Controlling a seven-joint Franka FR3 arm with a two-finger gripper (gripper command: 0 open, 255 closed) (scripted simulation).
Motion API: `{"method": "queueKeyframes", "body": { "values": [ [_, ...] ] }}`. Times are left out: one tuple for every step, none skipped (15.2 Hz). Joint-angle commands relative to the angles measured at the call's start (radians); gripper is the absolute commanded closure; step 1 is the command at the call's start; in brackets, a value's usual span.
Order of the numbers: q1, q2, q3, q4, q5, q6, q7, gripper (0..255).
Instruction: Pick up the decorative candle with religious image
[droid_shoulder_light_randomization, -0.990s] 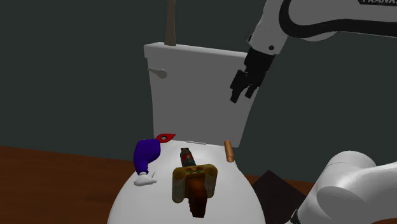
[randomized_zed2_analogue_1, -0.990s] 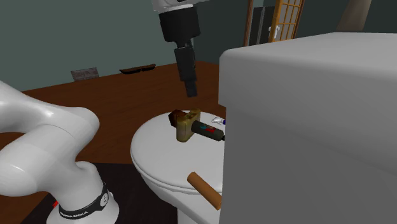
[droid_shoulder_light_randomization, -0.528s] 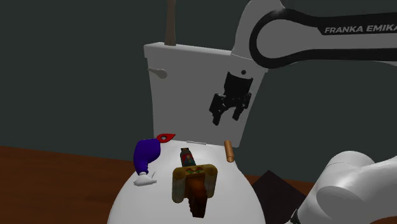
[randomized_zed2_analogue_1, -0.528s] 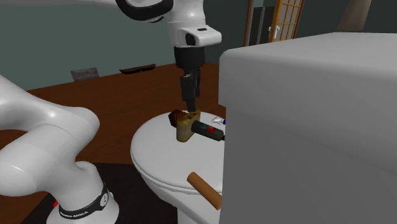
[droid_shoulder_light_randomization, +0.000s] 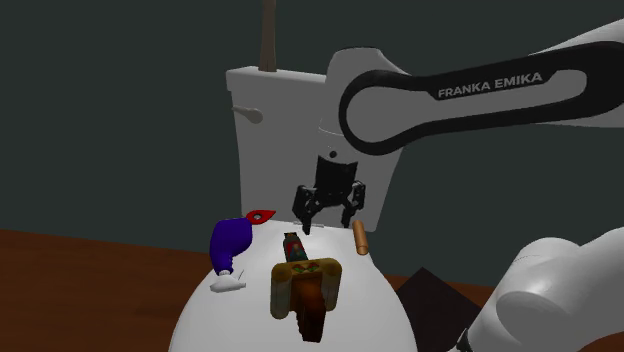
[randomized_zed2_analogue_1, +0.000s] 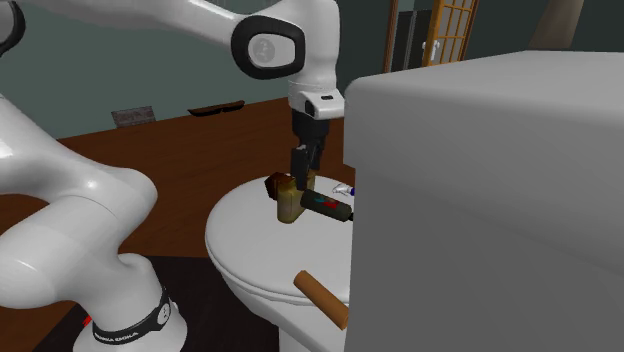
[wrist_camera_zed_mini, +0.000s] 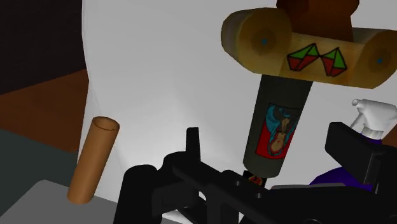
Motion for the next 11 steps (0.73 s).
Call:
{"method": "queueKeyframes", "body": {
  "values": [
    [-0.006,0.065,0.048,0.006,0.020,0.040,0.077,0],
    [-0.010,0.098,0.069,0.011,0.026,0.059,0.112,0],
    [-0.014,0.132,0.091,0.017,0.032,0.078,0.148,0],
    [-0.018,0.169,0.112,0.024,0.035,0.098,0.184,0],
    [-0.022,0.206,0.133,0.032,0.037,0.118,0.221,0],
    [-0.022,0.208,0.134,0.033,0.037,0.119,0.223,0],
    [-0.022,0.215,0.137,0.025,0.037,0.135,0.223,0],
    [-0.023,0.223,0.141,0.016,0.037,0.150,0.223,0],
    [-0.023,0.230,0.144,0.008,0.036,0.165,0.223,0],
    [-0.024,0.238,0.148,0.001,0.036,0.180,0.223,0],
    [-0.024,0.247,0.152,-0.007,0.035,0.196,0.223,0]
  ]
}}
